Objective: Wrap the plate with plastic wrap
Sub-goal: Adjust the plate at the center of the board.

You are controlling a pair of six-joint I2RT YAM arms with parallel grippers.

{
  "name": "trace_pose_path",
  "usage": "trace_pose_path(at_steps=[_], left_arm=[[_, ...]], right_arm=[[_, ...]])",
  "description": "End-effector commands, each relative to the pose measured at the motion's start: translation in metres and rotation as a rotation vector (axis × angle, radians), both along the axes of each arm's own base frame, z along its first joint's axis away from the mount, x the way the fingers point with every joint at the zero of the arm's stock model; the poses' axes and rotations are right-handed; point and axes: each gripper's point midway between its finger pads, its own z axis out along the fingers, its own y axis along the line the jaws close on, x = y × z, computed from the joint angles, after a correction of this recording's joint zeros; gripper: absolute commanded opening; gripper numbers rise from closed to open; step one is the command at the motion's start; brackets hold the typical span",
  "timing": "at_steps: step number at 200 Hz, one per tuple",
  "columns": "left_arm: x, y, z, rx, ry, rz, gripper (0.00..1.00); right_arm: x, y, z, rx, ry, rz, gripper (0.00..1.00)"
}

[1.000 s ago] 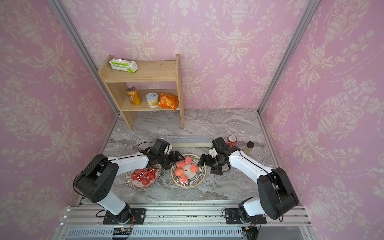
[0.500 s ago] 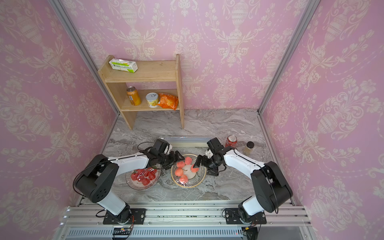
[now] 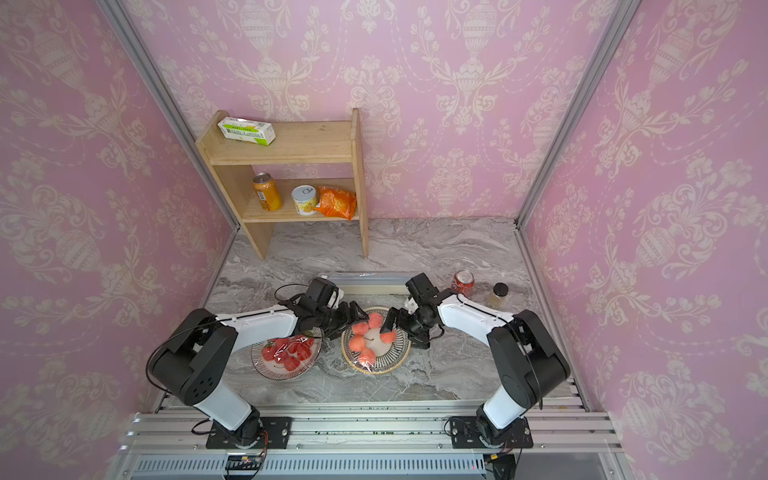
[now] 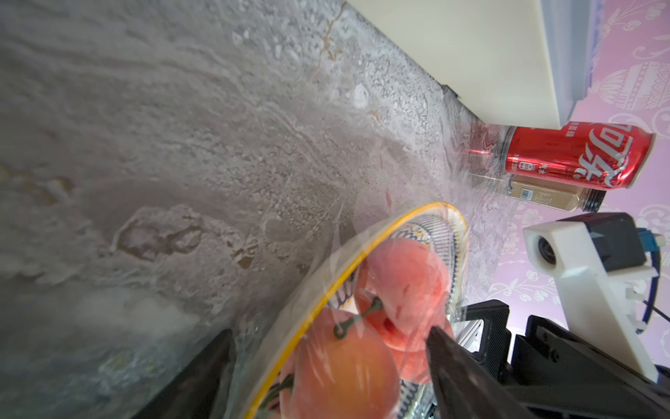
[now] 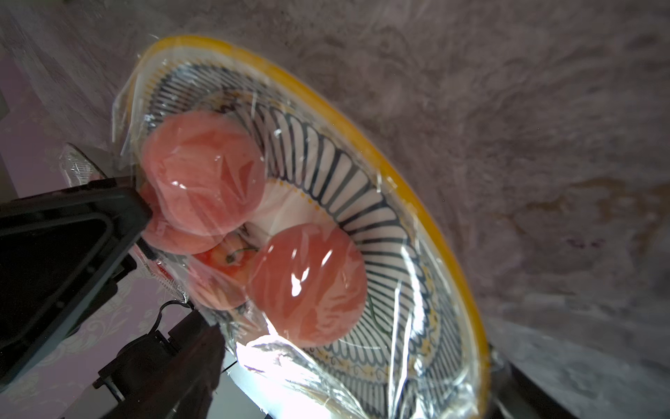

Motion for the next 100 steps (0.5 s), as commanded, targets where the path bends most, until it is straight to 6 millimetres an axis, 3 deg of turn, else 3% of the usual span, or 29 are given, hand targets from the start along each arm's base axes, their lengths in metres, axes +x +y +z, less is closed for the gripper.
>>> trace_pose_path(at_steps=[1,57,80,100], left_arm=[[0.002,-0.008,0.008,-0.042,-0.012,-0.003,0.83],[0.008,-0.017,0.006,-0.063,-0.015,-0.005,0.83],[0.015,-0.012,0.008,-0.024,-0.062,-0.008,0.84],[0.027,0.000,0.015,0.015,-0.106,-0.010,0.87]], right_arm=[[0.024,0.024,0.016,0.069,-0.075,0.009,1.00],[0.051,0.039,0.009,0.083,-0.115,0.026,1.00],[0.058,0.025,0.010,0.012,-0.144,0.022,1.00],[0.061,0.001,0.013,-0.055,-0.168,-0.010,1.00]])
